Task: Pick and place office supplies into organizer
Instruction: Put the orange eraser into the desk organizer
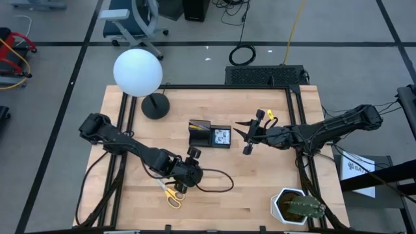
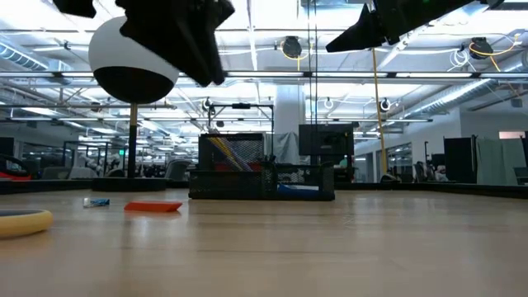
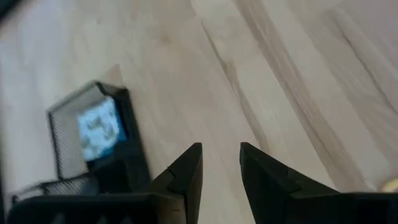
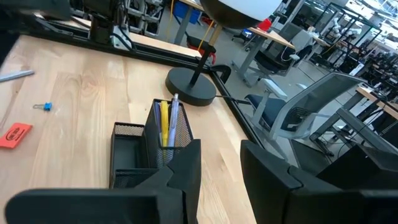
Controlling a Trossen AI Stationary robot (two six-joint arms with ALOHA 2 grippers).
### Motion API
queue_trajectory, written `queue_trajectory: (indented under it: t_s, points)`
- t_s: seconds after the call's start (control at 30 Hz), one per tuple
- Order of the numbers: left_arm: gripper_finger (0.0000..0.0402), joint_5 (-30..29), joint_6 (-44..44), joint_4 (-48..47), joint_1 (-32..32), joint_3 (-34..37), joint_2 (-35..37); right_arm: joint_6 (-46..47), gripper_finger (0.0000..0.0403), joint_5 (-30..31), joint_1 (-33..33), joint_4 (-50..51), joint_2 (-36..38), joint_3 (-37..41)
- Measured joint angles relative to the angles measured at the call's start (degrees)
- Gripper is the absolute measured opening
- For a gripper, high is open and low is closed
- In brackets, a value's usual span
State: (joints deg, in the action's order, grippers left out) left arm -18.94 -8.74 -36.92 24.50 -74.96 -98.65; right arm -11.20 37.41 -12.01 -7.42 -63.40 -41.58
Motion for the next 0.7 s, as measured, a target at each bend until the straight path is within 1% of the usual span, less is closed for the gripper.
queue_trajectory:
  t_s: [0.17,0.33,0.5,0.6,0.7]
  points:
    - [0.0113,4.36,4.02,-4.03,-1.76,0.28,-0.02,0.0,0.0105,0.0,0.0,-0.01,0.0,0.0]
    - [0.0113,10.93,7.23,-9.18,-3.69,0.28,-0.02,0.0,0.0105,0.02,0.0,-0.02,0.0,0.0]
    - [0.0113,12.34,7.35,-11.53,-5.07,0.28,-0.02,0.0,0.0105,0.02,0.02,-0.02,0.0,0.0]
    - [0.0114,16.12,6.24,-11.3,-5.69,0.28,-0.37,0.0,0.0105,0.02,0.0,-0.02,0.0,0.0]
    - [0.0114,17.15,5.77,-11.11,-5.82,0.3,-0.97,0.0,0.0105,0.02,0.01,-0.02,0.0,0.0]
